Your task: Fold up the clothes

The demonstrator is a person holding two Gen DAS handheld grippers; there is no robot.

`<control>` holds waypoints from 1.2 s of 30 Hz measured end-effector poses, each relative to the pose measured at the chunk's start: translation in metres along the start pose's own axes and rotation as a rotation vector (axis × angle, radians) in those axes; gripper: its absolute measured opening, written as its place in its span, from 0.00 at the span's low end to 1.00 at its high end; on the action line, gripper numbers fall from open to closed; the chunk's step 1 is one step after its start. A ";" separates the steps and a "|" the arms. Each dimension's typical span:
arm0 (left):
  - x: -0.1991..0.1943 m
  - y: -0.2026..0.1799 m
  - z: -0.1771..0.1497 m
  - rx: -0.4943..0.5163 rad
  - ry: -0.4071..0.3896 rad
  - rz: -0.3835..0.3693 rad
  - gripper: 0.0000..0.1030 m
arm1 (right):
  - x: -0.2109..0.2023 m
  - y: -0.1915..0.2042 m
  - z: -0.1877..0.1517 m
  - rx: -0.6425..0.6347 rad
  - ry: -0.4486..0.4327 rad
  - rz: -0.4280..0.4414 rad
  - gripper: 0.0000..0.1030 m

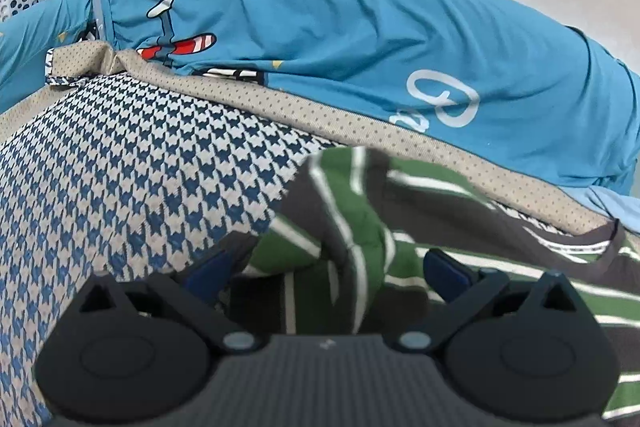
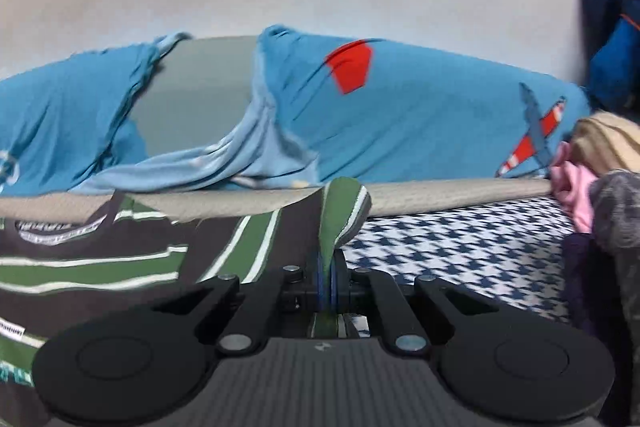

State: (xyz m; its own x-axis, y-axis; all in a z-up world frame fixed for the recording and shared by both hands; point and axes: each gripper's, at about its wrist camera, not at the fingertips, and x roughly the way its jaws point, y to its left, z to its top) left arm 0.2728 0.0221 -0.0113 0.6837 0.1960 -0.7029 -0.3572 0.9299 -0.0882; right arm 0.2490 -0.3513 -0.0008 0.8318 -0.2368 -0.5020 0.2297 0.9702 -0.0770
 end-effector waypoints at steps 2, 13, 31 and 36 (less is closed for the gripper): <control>0.001 0.002 0.001 0.001 0.002 0.017 1.00 | 0.000 -0.001 -0.002 -0.013 0.001 -0.032 0.05; 0.006 0.044 0.020 -0.088 -0.011 0.103 1.00 | 0.017 -0.016 -0.010 0.025 0.125 -0.123 0.05; -0.002 0.089 0.022 -0.095 0.006 0.033 1.00 | -0.013 0.017 0.016 0.033 0.046 -0.007 0.05; -0.026 0.098 0.025 -0.141 0.002 -0.014 1.00 | -0.023 0.044 0.008 -0.002 0.052 0.073 0.08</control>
State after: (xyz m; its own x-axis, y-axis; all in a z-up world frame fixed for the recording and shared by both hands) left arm 0.2360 0.1161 0.0163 0.6884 0.1826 -0.7020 -0.4333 0.8796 -0.1961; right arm 0.2445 -0.3033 0.0141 0.8192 -0.1627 -0.5500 0.1683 0.9849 -0.0408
